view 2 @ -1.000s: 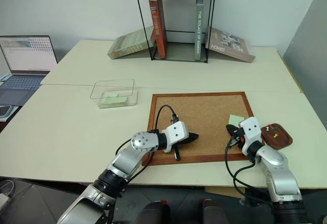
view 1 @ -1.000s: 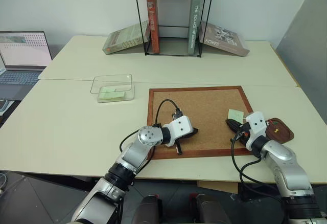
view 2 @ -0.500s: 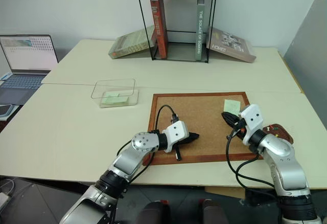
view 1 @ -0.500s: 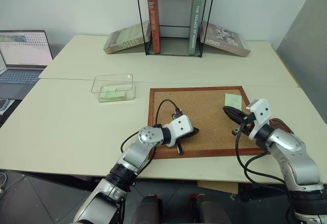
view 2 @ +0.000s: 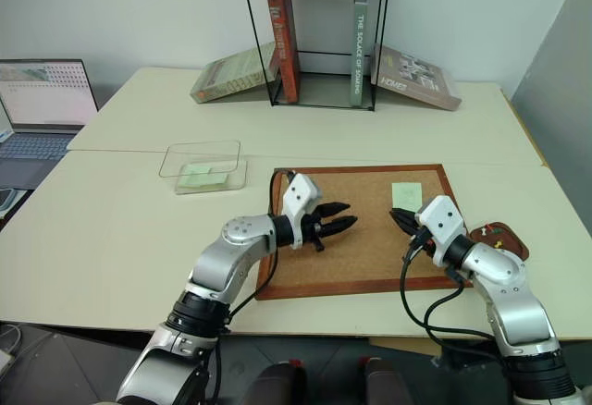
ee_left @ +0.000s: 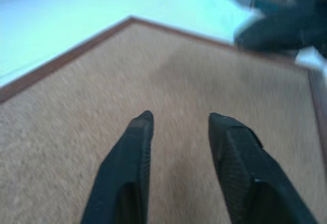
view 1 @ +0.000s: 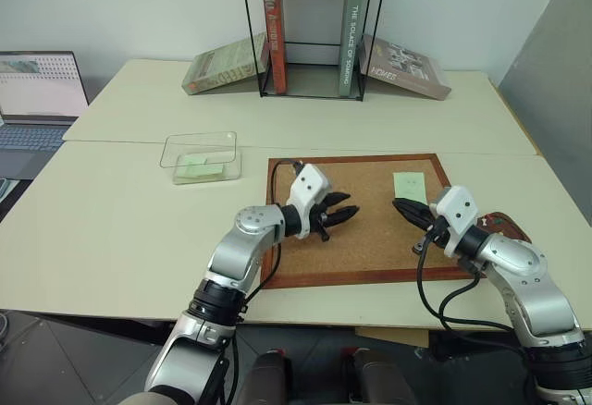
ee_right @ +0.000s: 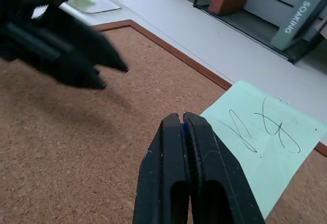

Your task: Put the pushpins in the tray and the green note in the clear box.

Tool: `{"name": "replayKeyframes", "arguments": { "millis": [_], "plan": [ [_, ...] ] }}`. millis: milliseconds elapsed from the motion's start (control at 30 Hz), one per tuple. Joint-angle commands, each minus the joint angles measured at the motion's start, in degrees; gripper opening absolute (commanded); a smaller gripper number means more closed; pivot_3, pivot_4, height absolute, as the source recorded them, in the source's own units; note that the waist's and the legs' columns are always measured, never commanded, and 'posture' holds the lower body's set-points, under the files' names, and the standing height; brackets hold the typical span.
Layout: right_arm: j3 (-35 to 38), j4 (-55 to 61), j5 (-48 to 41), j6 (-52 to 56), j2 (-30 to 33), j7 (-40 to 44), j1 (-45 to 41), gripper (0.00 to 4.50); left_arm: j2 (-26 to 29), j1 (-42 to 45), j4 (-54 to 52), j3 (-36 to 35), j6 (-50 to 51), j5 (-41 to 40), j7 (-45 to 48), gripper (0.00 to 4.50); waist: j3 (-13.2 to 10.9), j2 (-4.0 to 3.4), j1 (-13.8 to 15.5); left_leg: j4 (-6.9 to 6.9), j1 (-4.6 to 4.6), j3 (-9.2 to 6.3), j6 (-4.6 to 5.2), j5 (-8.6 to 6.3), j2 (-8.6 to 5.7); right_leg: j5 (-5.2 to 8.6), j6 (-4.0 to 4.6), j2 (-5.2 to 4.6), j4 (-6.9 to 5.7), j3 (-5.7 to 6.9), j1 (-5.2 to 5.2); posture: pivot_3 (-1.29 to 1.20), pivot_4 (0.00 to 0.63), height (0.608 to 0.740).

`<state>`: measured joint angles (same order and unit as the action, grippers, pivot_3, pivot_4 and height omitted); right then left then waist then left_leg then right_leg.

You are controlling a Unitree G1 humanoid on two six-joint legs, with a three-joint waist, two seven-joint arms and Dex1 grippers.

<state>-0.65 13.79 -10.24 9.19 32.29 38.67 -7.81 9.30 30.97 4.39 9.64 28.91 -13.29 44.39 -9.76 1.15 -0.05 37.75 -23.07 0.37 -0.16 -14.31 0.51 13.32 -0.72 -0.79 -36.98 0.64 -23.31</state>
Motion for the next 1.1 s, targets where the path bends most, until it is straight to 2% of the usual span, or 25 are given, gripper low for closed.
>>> {"name": "replayKeyframes", "arguments": {
  "millis": [33, 133, 300, 667, 767, 833, 967, 1100],
  "plan": [
    [-1.23, 1.97, 2.79, -4.79, 1.06, 0.74, -0.25, 0.00, -2.41, 1.87, -3.51, -3.99, 7.48, -7.40, -1.19, 2.71, -0.04, 0.06, -0.01, 0.00, 0.00, 0.00, 0.00, 0.00, 0.00, 0.00, 0.00, 0.00, 0.00, 0.01, 0.00, 0.00, 0.150, 0.740],
    [-2.73, 2.12, 5.26, -7.70, 1.88, 1.30, -0.10, 0.00, -4.73, 3.05, -3.85, -6.73, 13.79, -12.27, -3.07, 3.42, -0.14, 0.19, -0.01, 0.00, 0.01, -0.04, 0.00, 0.00, 0.01, 0.00, 0.00, 0.00, -0.02, 0.02, 0.00, 0.00, 0.150, 0.740],
    [-4.88, 2.66, 8.63, -11.81, 2.99, 2.28, -0.66, 0.00, -7.55, 4.18, -3.72, -8.12, 19.27, -17.12, -4.85, 4.28, -0.22, 0.31, -0.01, 0.03, 0.02, -0.03, 0.00, 0.00, 0.01, 0.00, 0.00, 0.01, -0.02, 0.01, 0.01, 0.00, 0.150, 0.740],
    [-6.92, 4.72, 10.04, -12.26, 2.91, 2.91, -0.99, 0.00, -11.21, 6.46, 2.79, -7.50, 17.58, -17.22, -6.97, 4.28, -0.24, 0.34, 0.05, 0.07, 0.02, -0.03, -0.01, 0.01, -0.01, -0.01, -0.01, 0.01, -0.05, -0.01, 0.02, 0.00, 0.150, 0.740],
    [-6.97, 5.12, 9.97, -12.07, 2.92, 2.99, -1.08, 0.00, -11.67, 7.06, 4.87, -7.86, 16.65, -16.80, -7.52, 3.88, -0.25, 0.34, 0.05, 0.06, 0.02, -0.03, -0.01, 0.01, -0.01, -0.01, 0.00, 0.01, -0.05, 0.00, 0.02, 0.00, 0.150, 0.740],
    [-7.02, 5.26, 9.93, -12.02, 2.91, 3.06, -1.21, 0.00, -11.69, 7.26, 5.74, -7.87, 16.02, -16.85, -7.30, 3.43, -0.24, 0.34, 0.04, 0.06, 0.02, -0.04, -0.01, 0.01, -0.01, -0.01, 0.00, 0.01, -0.04, 0.00, 0.02, 0.00, 0.150, 0.740],
    [-7.02, 5.62, 9.87, -11.90, 2.83, 3.18, -1.39, 0.00, -11.55, 7.12, 6.72, -7.66, 14.67, -16.60, -6.81, 2.81, -0.25, 0.35, 0.04, 0.06, 0.02, -0.03, -0.01, 0.01, -0.01, -0.01, 0.00, 0.01, -0.05, -0.01, 0.02, 0.00, 0.150, 0.740],
    [-7.05, 5.90, 9.89, -11.91, 2.73, 3.20, -1.45, 0.00, -11.34, 6.76, 6.74, -7.33, 14.29, -16.58, -6.26, 1.92, -0.25, 0.35, 0.04, 0.06, 0.02, -0.03, -0.01, 0.01, -0.01, -0.01, 0.00, 0.01, -0.05, -0.01, 0.02, 0.00, 0.150, 0.740]
  ]
}}
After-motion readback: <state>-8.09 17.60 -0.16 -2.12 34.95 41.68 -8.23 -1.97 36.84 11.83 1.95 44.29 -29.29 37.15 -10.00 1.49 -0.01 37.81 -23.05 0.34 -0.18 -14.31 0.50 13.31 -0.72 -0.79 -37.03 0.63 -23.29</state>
